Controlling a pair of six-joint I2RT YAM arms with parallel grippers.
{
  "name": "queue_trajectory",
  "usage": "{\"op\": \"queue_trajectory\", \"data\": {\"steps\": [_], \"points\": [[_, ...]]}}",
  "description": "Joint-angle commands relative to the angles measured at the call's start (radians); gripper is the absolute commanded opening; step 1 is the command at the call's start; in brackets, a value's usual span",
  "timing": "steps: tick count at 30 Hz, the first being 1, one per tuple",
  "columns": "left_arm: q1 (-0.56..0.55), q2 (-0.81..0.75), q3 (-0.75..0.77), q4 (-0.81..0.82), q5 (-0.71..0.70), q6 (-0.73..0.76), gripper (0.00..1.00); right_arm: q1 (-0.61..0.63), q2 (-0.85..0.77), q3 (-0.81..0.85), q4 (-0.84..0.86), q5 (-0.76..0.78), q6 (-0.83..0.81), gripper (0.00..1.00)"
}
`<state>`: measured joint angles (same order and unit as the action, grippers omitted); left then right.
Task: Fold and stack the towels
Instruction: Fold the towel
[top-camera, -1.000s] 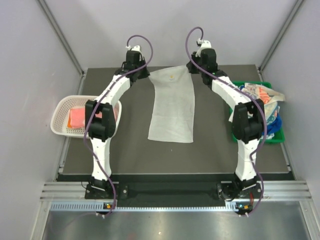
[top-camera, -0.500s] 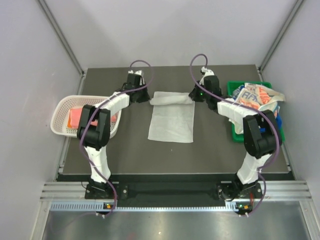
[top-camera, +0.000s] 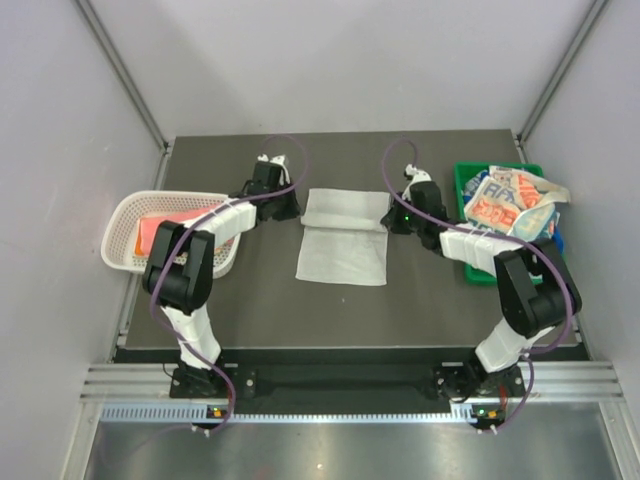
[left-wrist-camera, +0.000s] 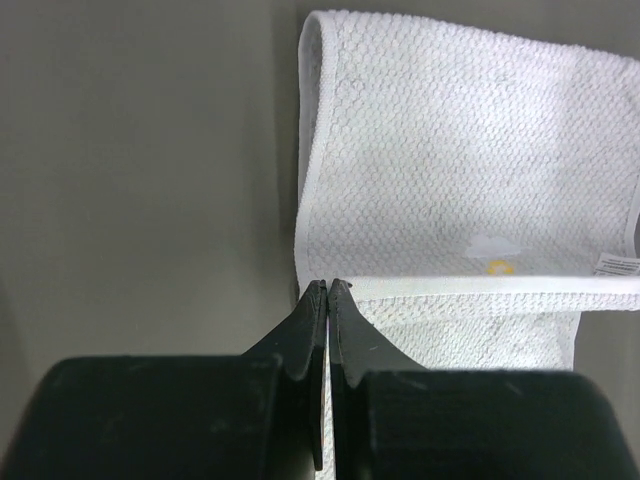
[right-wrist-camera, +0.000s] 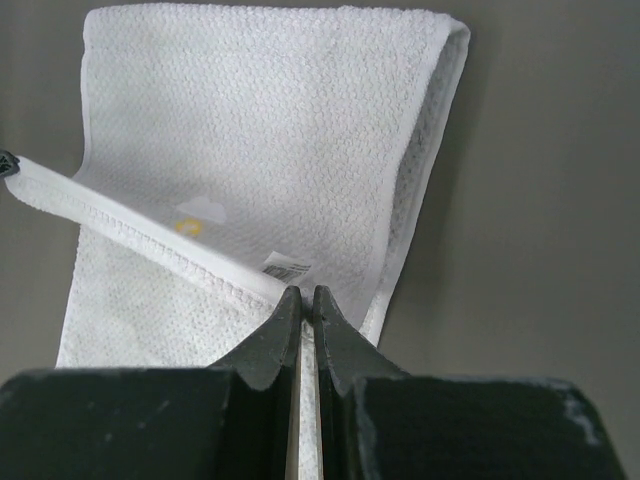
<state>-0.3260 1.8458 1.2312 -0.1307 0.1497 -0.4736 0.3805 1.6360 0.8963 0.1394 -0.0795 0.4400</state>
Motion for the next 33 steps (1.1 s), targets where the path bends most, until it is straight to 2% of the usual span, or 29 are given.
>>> {"op": "queue_trajectory", "data": {"steps": [1,33], "points": [[0.002,-0.056,-0.018,0.006,-0.016,0.010,0.00,0.011,-0.068,-0.028,0.057,0.041,0.005,0.00],[-0.105,-0.309,-0.187,-0.147,-0.091,0.015,0.00,0.143,-0.263,-0.215,0.009,0.107,0.051,0.00]]}}
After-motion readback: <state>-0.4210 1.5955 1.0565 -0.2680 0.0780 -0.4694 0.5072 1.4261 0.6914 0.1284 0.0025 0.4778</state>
